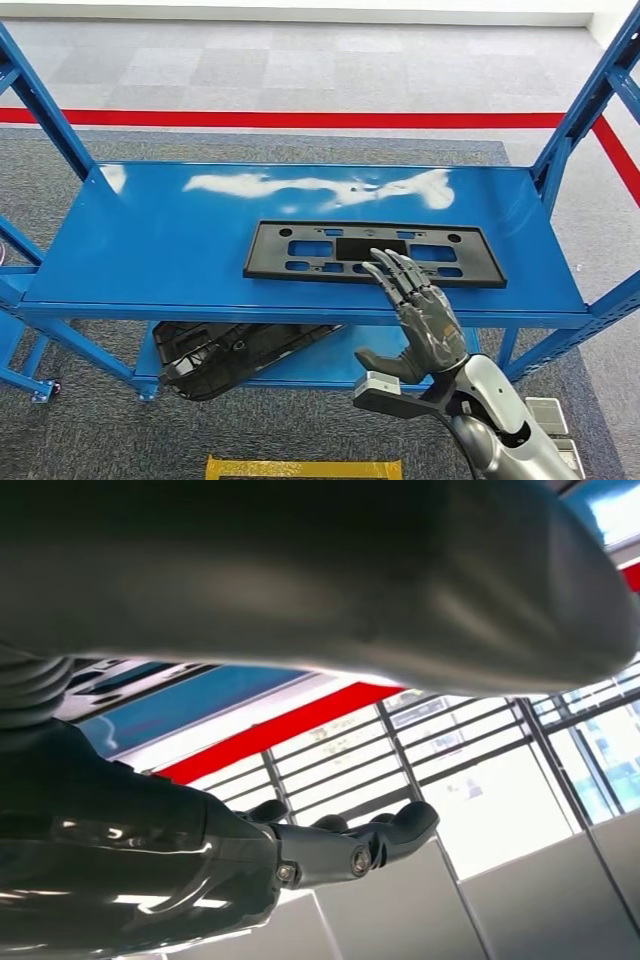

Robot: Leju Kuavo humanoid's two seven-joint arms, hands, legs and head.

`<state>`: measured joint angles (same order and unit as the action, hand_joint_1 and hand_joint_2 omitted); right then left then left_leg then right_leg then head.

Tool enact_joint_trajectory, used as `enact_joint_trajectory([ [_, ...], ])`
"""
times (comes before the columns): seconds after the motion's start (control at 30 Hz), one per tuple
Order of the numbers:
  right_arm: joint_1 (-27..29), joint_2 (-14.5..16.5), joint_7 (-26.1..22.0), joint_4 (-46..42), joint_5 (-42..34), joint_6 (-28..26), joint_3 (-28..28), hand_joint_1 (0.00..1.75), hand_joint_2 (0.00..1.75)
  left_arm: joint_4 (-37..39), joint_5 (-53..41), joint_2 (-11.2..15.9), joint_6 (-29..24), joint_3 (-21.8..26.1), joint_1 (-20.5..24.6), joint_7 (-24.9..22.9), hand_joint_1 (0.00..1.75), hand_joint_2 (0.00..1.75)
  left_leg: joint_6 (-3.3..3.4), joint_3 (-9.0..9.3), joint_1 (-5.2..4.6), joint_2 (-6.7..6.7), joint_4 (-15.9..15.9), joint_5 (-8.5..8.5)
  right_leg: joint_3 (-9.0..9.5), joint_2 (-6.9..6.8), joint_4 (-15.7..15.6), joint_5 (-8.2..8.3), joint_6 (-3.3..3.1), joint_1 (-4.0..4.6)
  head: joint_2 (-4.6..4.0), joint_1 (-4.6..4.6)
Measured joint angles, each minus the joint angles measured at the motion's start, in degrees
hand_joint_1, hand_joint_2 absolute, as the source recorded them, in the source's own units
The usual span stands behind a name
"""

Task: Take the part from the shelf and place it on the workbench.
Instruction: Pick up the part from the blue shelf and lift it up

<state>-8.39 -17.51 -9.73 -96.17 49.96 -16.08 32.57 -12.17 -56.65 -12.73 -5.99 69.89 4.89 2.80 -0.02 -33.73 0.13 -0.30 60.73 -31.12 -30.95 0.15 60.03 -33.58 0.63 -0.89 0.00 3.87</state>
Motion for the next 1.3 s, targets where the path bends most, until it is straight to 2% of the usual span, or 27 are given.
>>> enact_joint_trajectory([
  [0.1, -0.5, 0.1, 0.0, 0.9, 0.1, 0.0, 0.6, 0.0, 0.0, 0.0, 0.0, 0.0, 0.0, 0.0, 0.0, 0.0, 0.0, 0.0, 0.0, 0.0, 0.0, 0.0, 0.0, 0.0, -0.01, 0.0, 0.0, 0.0, 0.0, 0.0, 0.0, 0.0],
  [0.23, -1.0, 0.2, 0.9, 1.9, 2.4, -1.4, 1.0, 0.0, 1.75, 0.0, 0.0, -0.1, 0.0, 0.0, 0.0, -0.3, 0.0, 0.0, 0.0, -0.01, 0.0, 0.0, 0.0, 0.0, 0.0, 0.0, 0.0, -0.01, 0.01, 0.0, 0.0, 0.0],
  [0.4, -2.0, 0.8, 4.7, 4.3, 10.4, -4.3, 2.3, 0.0, 1.75, 0.0, -0.5, -0.2, 0.1, -0.2, 0.0, -0.8, 0.0, 0.0, 0.0, 0.01, 0.0, 0.0, 0.0, 0.0, 0.01, 0.0, 0.0, -0.01, 0.01, 0.0, 0.0, 0.0],
  [0.6, -3.2, 1.5, 6.0, 7.3, 9.0, -2.0, 3.5, 0.0, 1.75, 0.0, -1.1, -0.3, 1.1, -0.4, -0.1, -1.2, 0.0, 0.0, 0.0, 0.01, 0.0, 0.0, 0.0, 0.0, 0.02, 0.0, 0.0, -0.01, 0.01, 0.0, 0.0, 0.0],
  [0.77, -4.2, 1.9, 6.9, 9.6, 10.7, -1.9, 4.0, 0.0, 1.75, 0.0, -0.9, -0.3, 1.9, -0.4, -0.1, -1.2, 0.0, 0.0, 0.0, 0.01, 0.0, 0.0, 0.0, 0.0, 0.02, 0.0, 0.0, -0.01, 0.01, 0.0, 0.0, 0.0],
  [0.93, -4.4, 2.3, 9.7, 11.8, 16.3, -4.9, 4.2, 0.0, 1.75, 0.0, -1.3, -0.3, 1.9, -0.4, -0.1, -1.2, 0.0, 0.0, 0.0, 0.01, 0.0, 0.0, 0.0, 0.0, 0.01, 0.0, 0.0, -0.01, 0.01, 0.0, 0.0, 0.0],
  [1.3, -7.6, 4.1, 11.4, 15.3, 24.9, -9.1, 4.2, 0.0, 1.75, 0.0, -2.0, -0.3, 1.3, -0.7, 0.0, -1.1, 0.0, 0.0, 0.0, 0.02, 0.0, 0.0, 0.0, 0.0, 0.01, 0.01, 0.0, -0.01, 0.01, 0.0, 0.0, 0.0],
])
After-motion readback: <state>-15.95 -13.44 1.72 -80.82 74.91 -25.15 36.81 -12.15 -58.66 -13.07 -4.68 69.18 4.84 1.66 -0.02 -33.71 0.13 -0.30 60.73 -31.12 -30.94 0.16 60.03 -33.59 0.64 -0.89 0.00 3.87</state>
